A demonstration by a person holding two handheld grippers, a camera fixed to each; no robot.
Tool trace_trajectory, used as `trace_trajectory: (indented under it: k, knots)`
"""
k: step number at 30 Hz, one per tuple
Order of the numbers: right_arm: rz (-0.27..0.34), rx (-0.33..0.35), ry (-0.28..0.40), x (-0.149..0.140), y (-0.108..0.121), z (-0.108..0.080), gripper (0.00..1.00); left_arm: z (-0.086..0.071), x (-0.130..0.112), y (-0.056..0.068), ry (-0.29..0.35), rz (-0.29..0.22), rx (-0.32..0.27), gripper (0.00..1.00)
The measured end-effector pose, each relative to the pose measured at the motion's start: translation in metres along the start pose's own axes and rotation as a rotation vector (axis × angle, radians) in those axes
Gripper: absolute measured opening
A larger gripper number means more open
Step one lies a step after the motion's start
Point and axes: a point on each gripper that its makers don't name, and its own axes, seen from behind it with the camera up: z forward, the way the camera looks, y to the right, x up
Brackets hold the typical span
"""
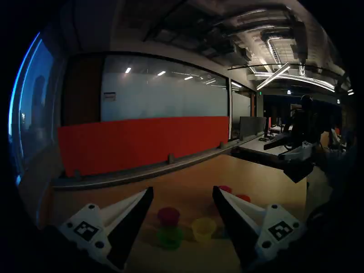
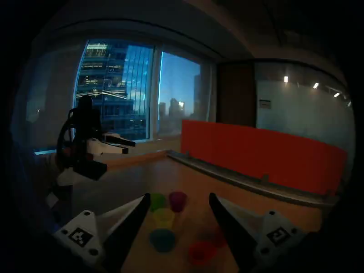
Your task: Pour water
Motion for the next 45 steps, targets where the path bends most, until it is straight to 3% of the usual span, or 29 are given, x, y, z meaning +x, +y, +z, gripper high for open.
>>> trace_trajectory:
  k: [15,27,45]
  knots:
    - [-0.046,0.059,-0.093,-0.038,-0.013,0.019,0.99,0.017,-0.063,-0.013,-0.102,-0.012,0.006,0.97]
    - [-0.058,0.097,-0.182,-0.079,-0.018,0.04,0.99,0.029,-0.107,-0.024,-0.183,0.014,0.009,0.97]
    - [-0.065,0.151,-0.316,-0.148,-0.026,0.065,0.98,0.039,-0.173,-0.028,-0.312,0.043,-0.004,0.96]
